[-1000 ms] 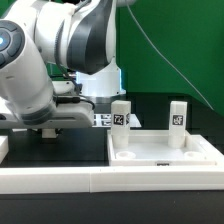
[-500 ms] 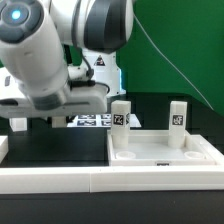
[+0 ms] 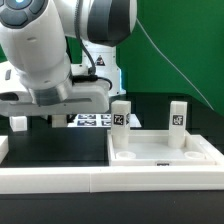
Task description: Assemble square table
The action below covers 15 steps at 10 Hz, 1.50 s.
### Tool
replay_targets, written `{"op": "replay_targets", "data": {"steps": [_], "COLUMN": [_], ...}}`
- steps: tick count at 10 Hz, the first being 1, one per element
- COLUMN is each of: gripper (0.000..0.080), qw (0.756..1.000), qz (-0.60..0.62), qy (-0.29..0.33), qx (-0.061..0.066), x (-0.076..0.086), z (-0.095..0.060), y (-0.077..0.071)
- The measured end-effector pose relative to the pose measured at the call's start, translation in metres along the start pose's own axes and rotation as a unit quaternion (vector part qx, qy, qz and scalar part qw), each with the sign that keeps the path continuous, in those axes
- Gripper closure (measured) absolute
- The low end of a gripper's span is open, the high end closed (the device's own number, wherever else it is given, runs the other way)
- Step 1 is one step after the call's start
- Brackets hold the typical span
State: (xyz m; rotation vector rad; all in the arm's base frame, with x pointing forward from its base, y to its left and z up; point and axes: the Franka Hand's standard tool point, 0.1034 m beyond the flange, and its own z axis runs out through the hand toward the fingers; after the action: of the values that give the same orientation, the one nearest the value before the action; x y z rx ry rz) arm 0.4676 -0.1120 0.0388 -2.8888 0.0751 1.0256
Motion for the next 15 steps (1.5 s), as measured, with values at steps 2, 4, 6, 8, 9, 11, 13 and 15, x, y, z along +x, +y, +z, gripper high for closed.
{"op": "replay_targets", "data": {"steps": [2,4,6,8,9,11,13,15], "gripper": [0.0509,0.0509,0.0509,0.0509,0.0509,0.0509,0.0509,0.0509], "qw": [0.999,0.994,0.986,0.971,0.969,0.954,0.933,0.916], "qz": [-0.011,-0.016,-0.012,-0.011,-0.016,-0.021,-0.028,-0.025], "qy": [0.045,0.105,0.167,0.238,0.245,0.296,0.353,0.394], "qx": [-0.003,-0.011,-0.022,-0.037,-0.037,-0.046,-0.059,-0.074], "x": [-0.001,0.008,0.01,0.014,0.014,0.022,0.029,0.028], "z": [-0.037,-0.064,-0.06,-0.065,-0.072,-0.103,-0.116,-0.112], "y": [-0.011,-0.012,-0.006,-0.002,-0.009,-0.016,-0.019,-0.011]}}
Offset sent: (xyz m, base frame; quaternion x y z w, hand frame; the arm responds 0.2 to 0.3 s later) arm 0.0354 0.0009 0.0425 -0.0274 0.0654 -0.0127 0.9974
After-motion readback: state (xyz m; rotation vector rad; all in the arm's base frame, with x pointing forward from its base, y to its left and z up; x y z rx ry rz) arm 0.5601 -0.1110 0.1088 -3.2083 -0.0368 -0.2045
